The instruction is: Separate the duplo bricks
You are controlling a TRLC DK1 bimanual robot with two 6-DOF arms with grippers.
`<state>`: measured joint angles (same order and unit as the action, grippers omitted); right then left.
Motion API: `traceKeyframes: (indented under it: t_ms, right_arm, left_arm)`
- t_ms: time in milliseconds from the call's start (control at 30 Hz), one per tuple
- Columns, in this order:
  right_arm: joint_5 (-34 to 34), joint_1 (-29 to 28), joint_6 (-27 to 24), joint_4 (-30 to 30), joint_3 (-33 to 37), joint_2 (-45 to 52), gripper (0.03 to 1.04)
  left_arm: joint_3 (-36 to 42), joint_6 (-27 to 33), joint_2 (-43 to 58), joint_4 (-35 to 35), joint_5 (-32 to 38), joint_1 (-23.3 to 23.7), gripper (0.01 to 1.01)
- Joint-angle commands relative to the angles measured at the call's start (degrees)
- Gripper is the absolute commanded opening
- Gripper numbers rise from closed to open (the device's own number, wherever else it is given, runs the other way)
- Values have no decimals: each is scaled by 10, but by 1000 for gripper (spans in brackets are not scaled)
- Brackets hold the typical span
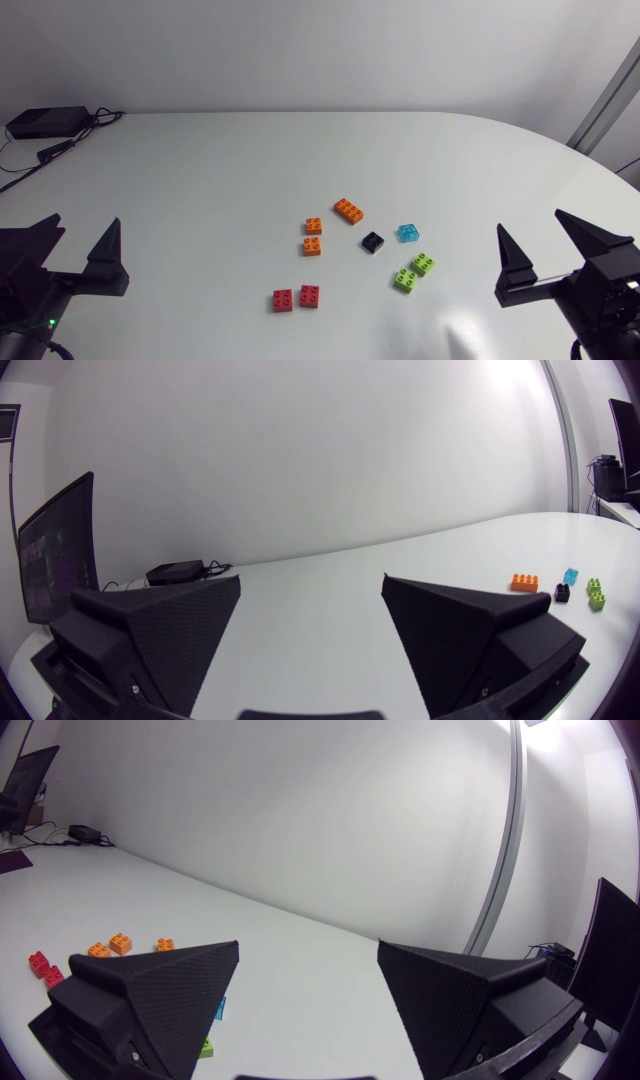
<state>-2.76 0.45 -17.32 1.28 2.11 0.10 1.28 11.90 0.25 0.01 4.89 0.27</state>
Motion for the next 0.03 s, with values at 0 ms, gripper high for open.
traceKeyframes:
  t_ms: [0]
  right_arm:
    - [4,4,11,-9,-23,-4,998]
  left_arm:
    - [-13,-15,-9,4,-1,3,987]
